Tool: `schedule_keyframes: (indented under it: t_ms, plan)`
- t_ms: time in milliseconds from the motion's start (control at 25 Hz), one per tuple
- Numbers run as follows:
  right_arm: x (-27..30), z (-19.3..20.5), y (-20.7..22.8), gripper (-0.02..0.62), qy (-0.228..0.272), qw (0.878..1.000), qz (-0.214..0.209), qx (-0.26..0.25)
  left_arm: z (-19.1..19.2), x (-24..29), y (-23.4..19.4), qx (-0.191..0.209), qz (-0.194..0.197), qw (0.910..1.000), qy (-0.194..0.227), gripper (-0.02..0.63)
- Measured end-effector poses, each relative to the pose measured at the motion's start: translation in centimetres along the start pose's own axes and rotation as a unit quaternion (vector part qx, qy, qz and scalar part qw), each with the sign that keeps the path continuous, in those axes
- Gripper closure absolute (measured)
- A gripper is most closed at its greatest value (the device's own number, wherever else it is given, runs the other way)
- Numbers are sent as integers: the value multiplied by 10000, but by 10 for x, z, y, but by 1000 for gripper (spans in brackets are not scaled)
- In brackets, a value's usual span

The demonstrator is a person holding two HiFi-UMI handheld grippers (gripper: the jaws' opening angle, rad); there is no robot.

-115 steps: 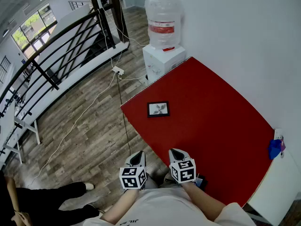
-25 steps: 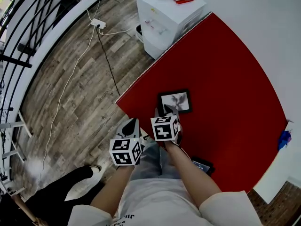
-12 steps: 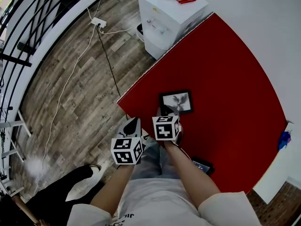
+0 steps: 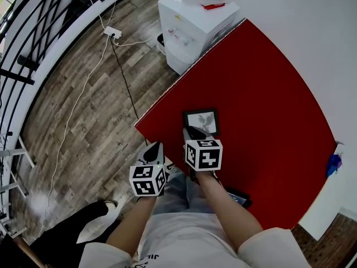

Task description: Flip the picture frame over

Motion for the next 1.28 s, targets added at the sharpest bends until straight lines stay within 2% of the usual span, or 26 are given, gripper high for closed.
schedule_keyframes:
  t_ms: [240, 400, 560, 680, 760, 920, 960, 1120, 1280]
  plan:
    - [-15, -14, -6, 531, 296, 9970, -620, 347, -1, -2, 11, 36, 62, 10000, 27, 601]
    - [-21, -21, -16, 531, 575, 9858, -1368, 780, 0, -2, 17, 140, 80, 9999, 45, 601]
    - [-25, -30, -23, 531, 850, 9609, -2284, 1315, 3, -2, 23, 184, 113, 9998, 8, 601]
    - [-29, -37, -22, 531, 1031, 9418, -2755, 1628, 3, -2, 28, 197, 159, 9997, -2, 601]
    - [-32, -41, -19, 531, 1170, 9235, -3083, 1959, 2, -2, 32, 219, 194, 9996, 6, 601]
    - [-32, -46, -10, 531, 1402, 8788, -3833, 2473, 0, 1, 40, 333, 269, 9991, 71, 601]
    - [-30, -46, -6, 531, 1425, 8731, -3912, 2537, -1, 2, 41, 354, 287, 9989, 93, 601]
    - [-29, -44, 4, 531, 1467, 8631, -4013, 2692, -8, 5, 48, 479, 427, 9977, 227, 601]
    - [-34, -44, 9, 531, 1456, 8603, -4089, 2673, -12, 7, 67, 701, 937, 9925, 356, 598]
Point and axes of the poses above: the fingertips, and each gripper's own axes: x forward along the fingers, y to its right, z out of its underside, the point moved 5 cm from there along -x, backward along the fingers, and after that the axes turned 15 degrees about -z, right-handed, at the moved point
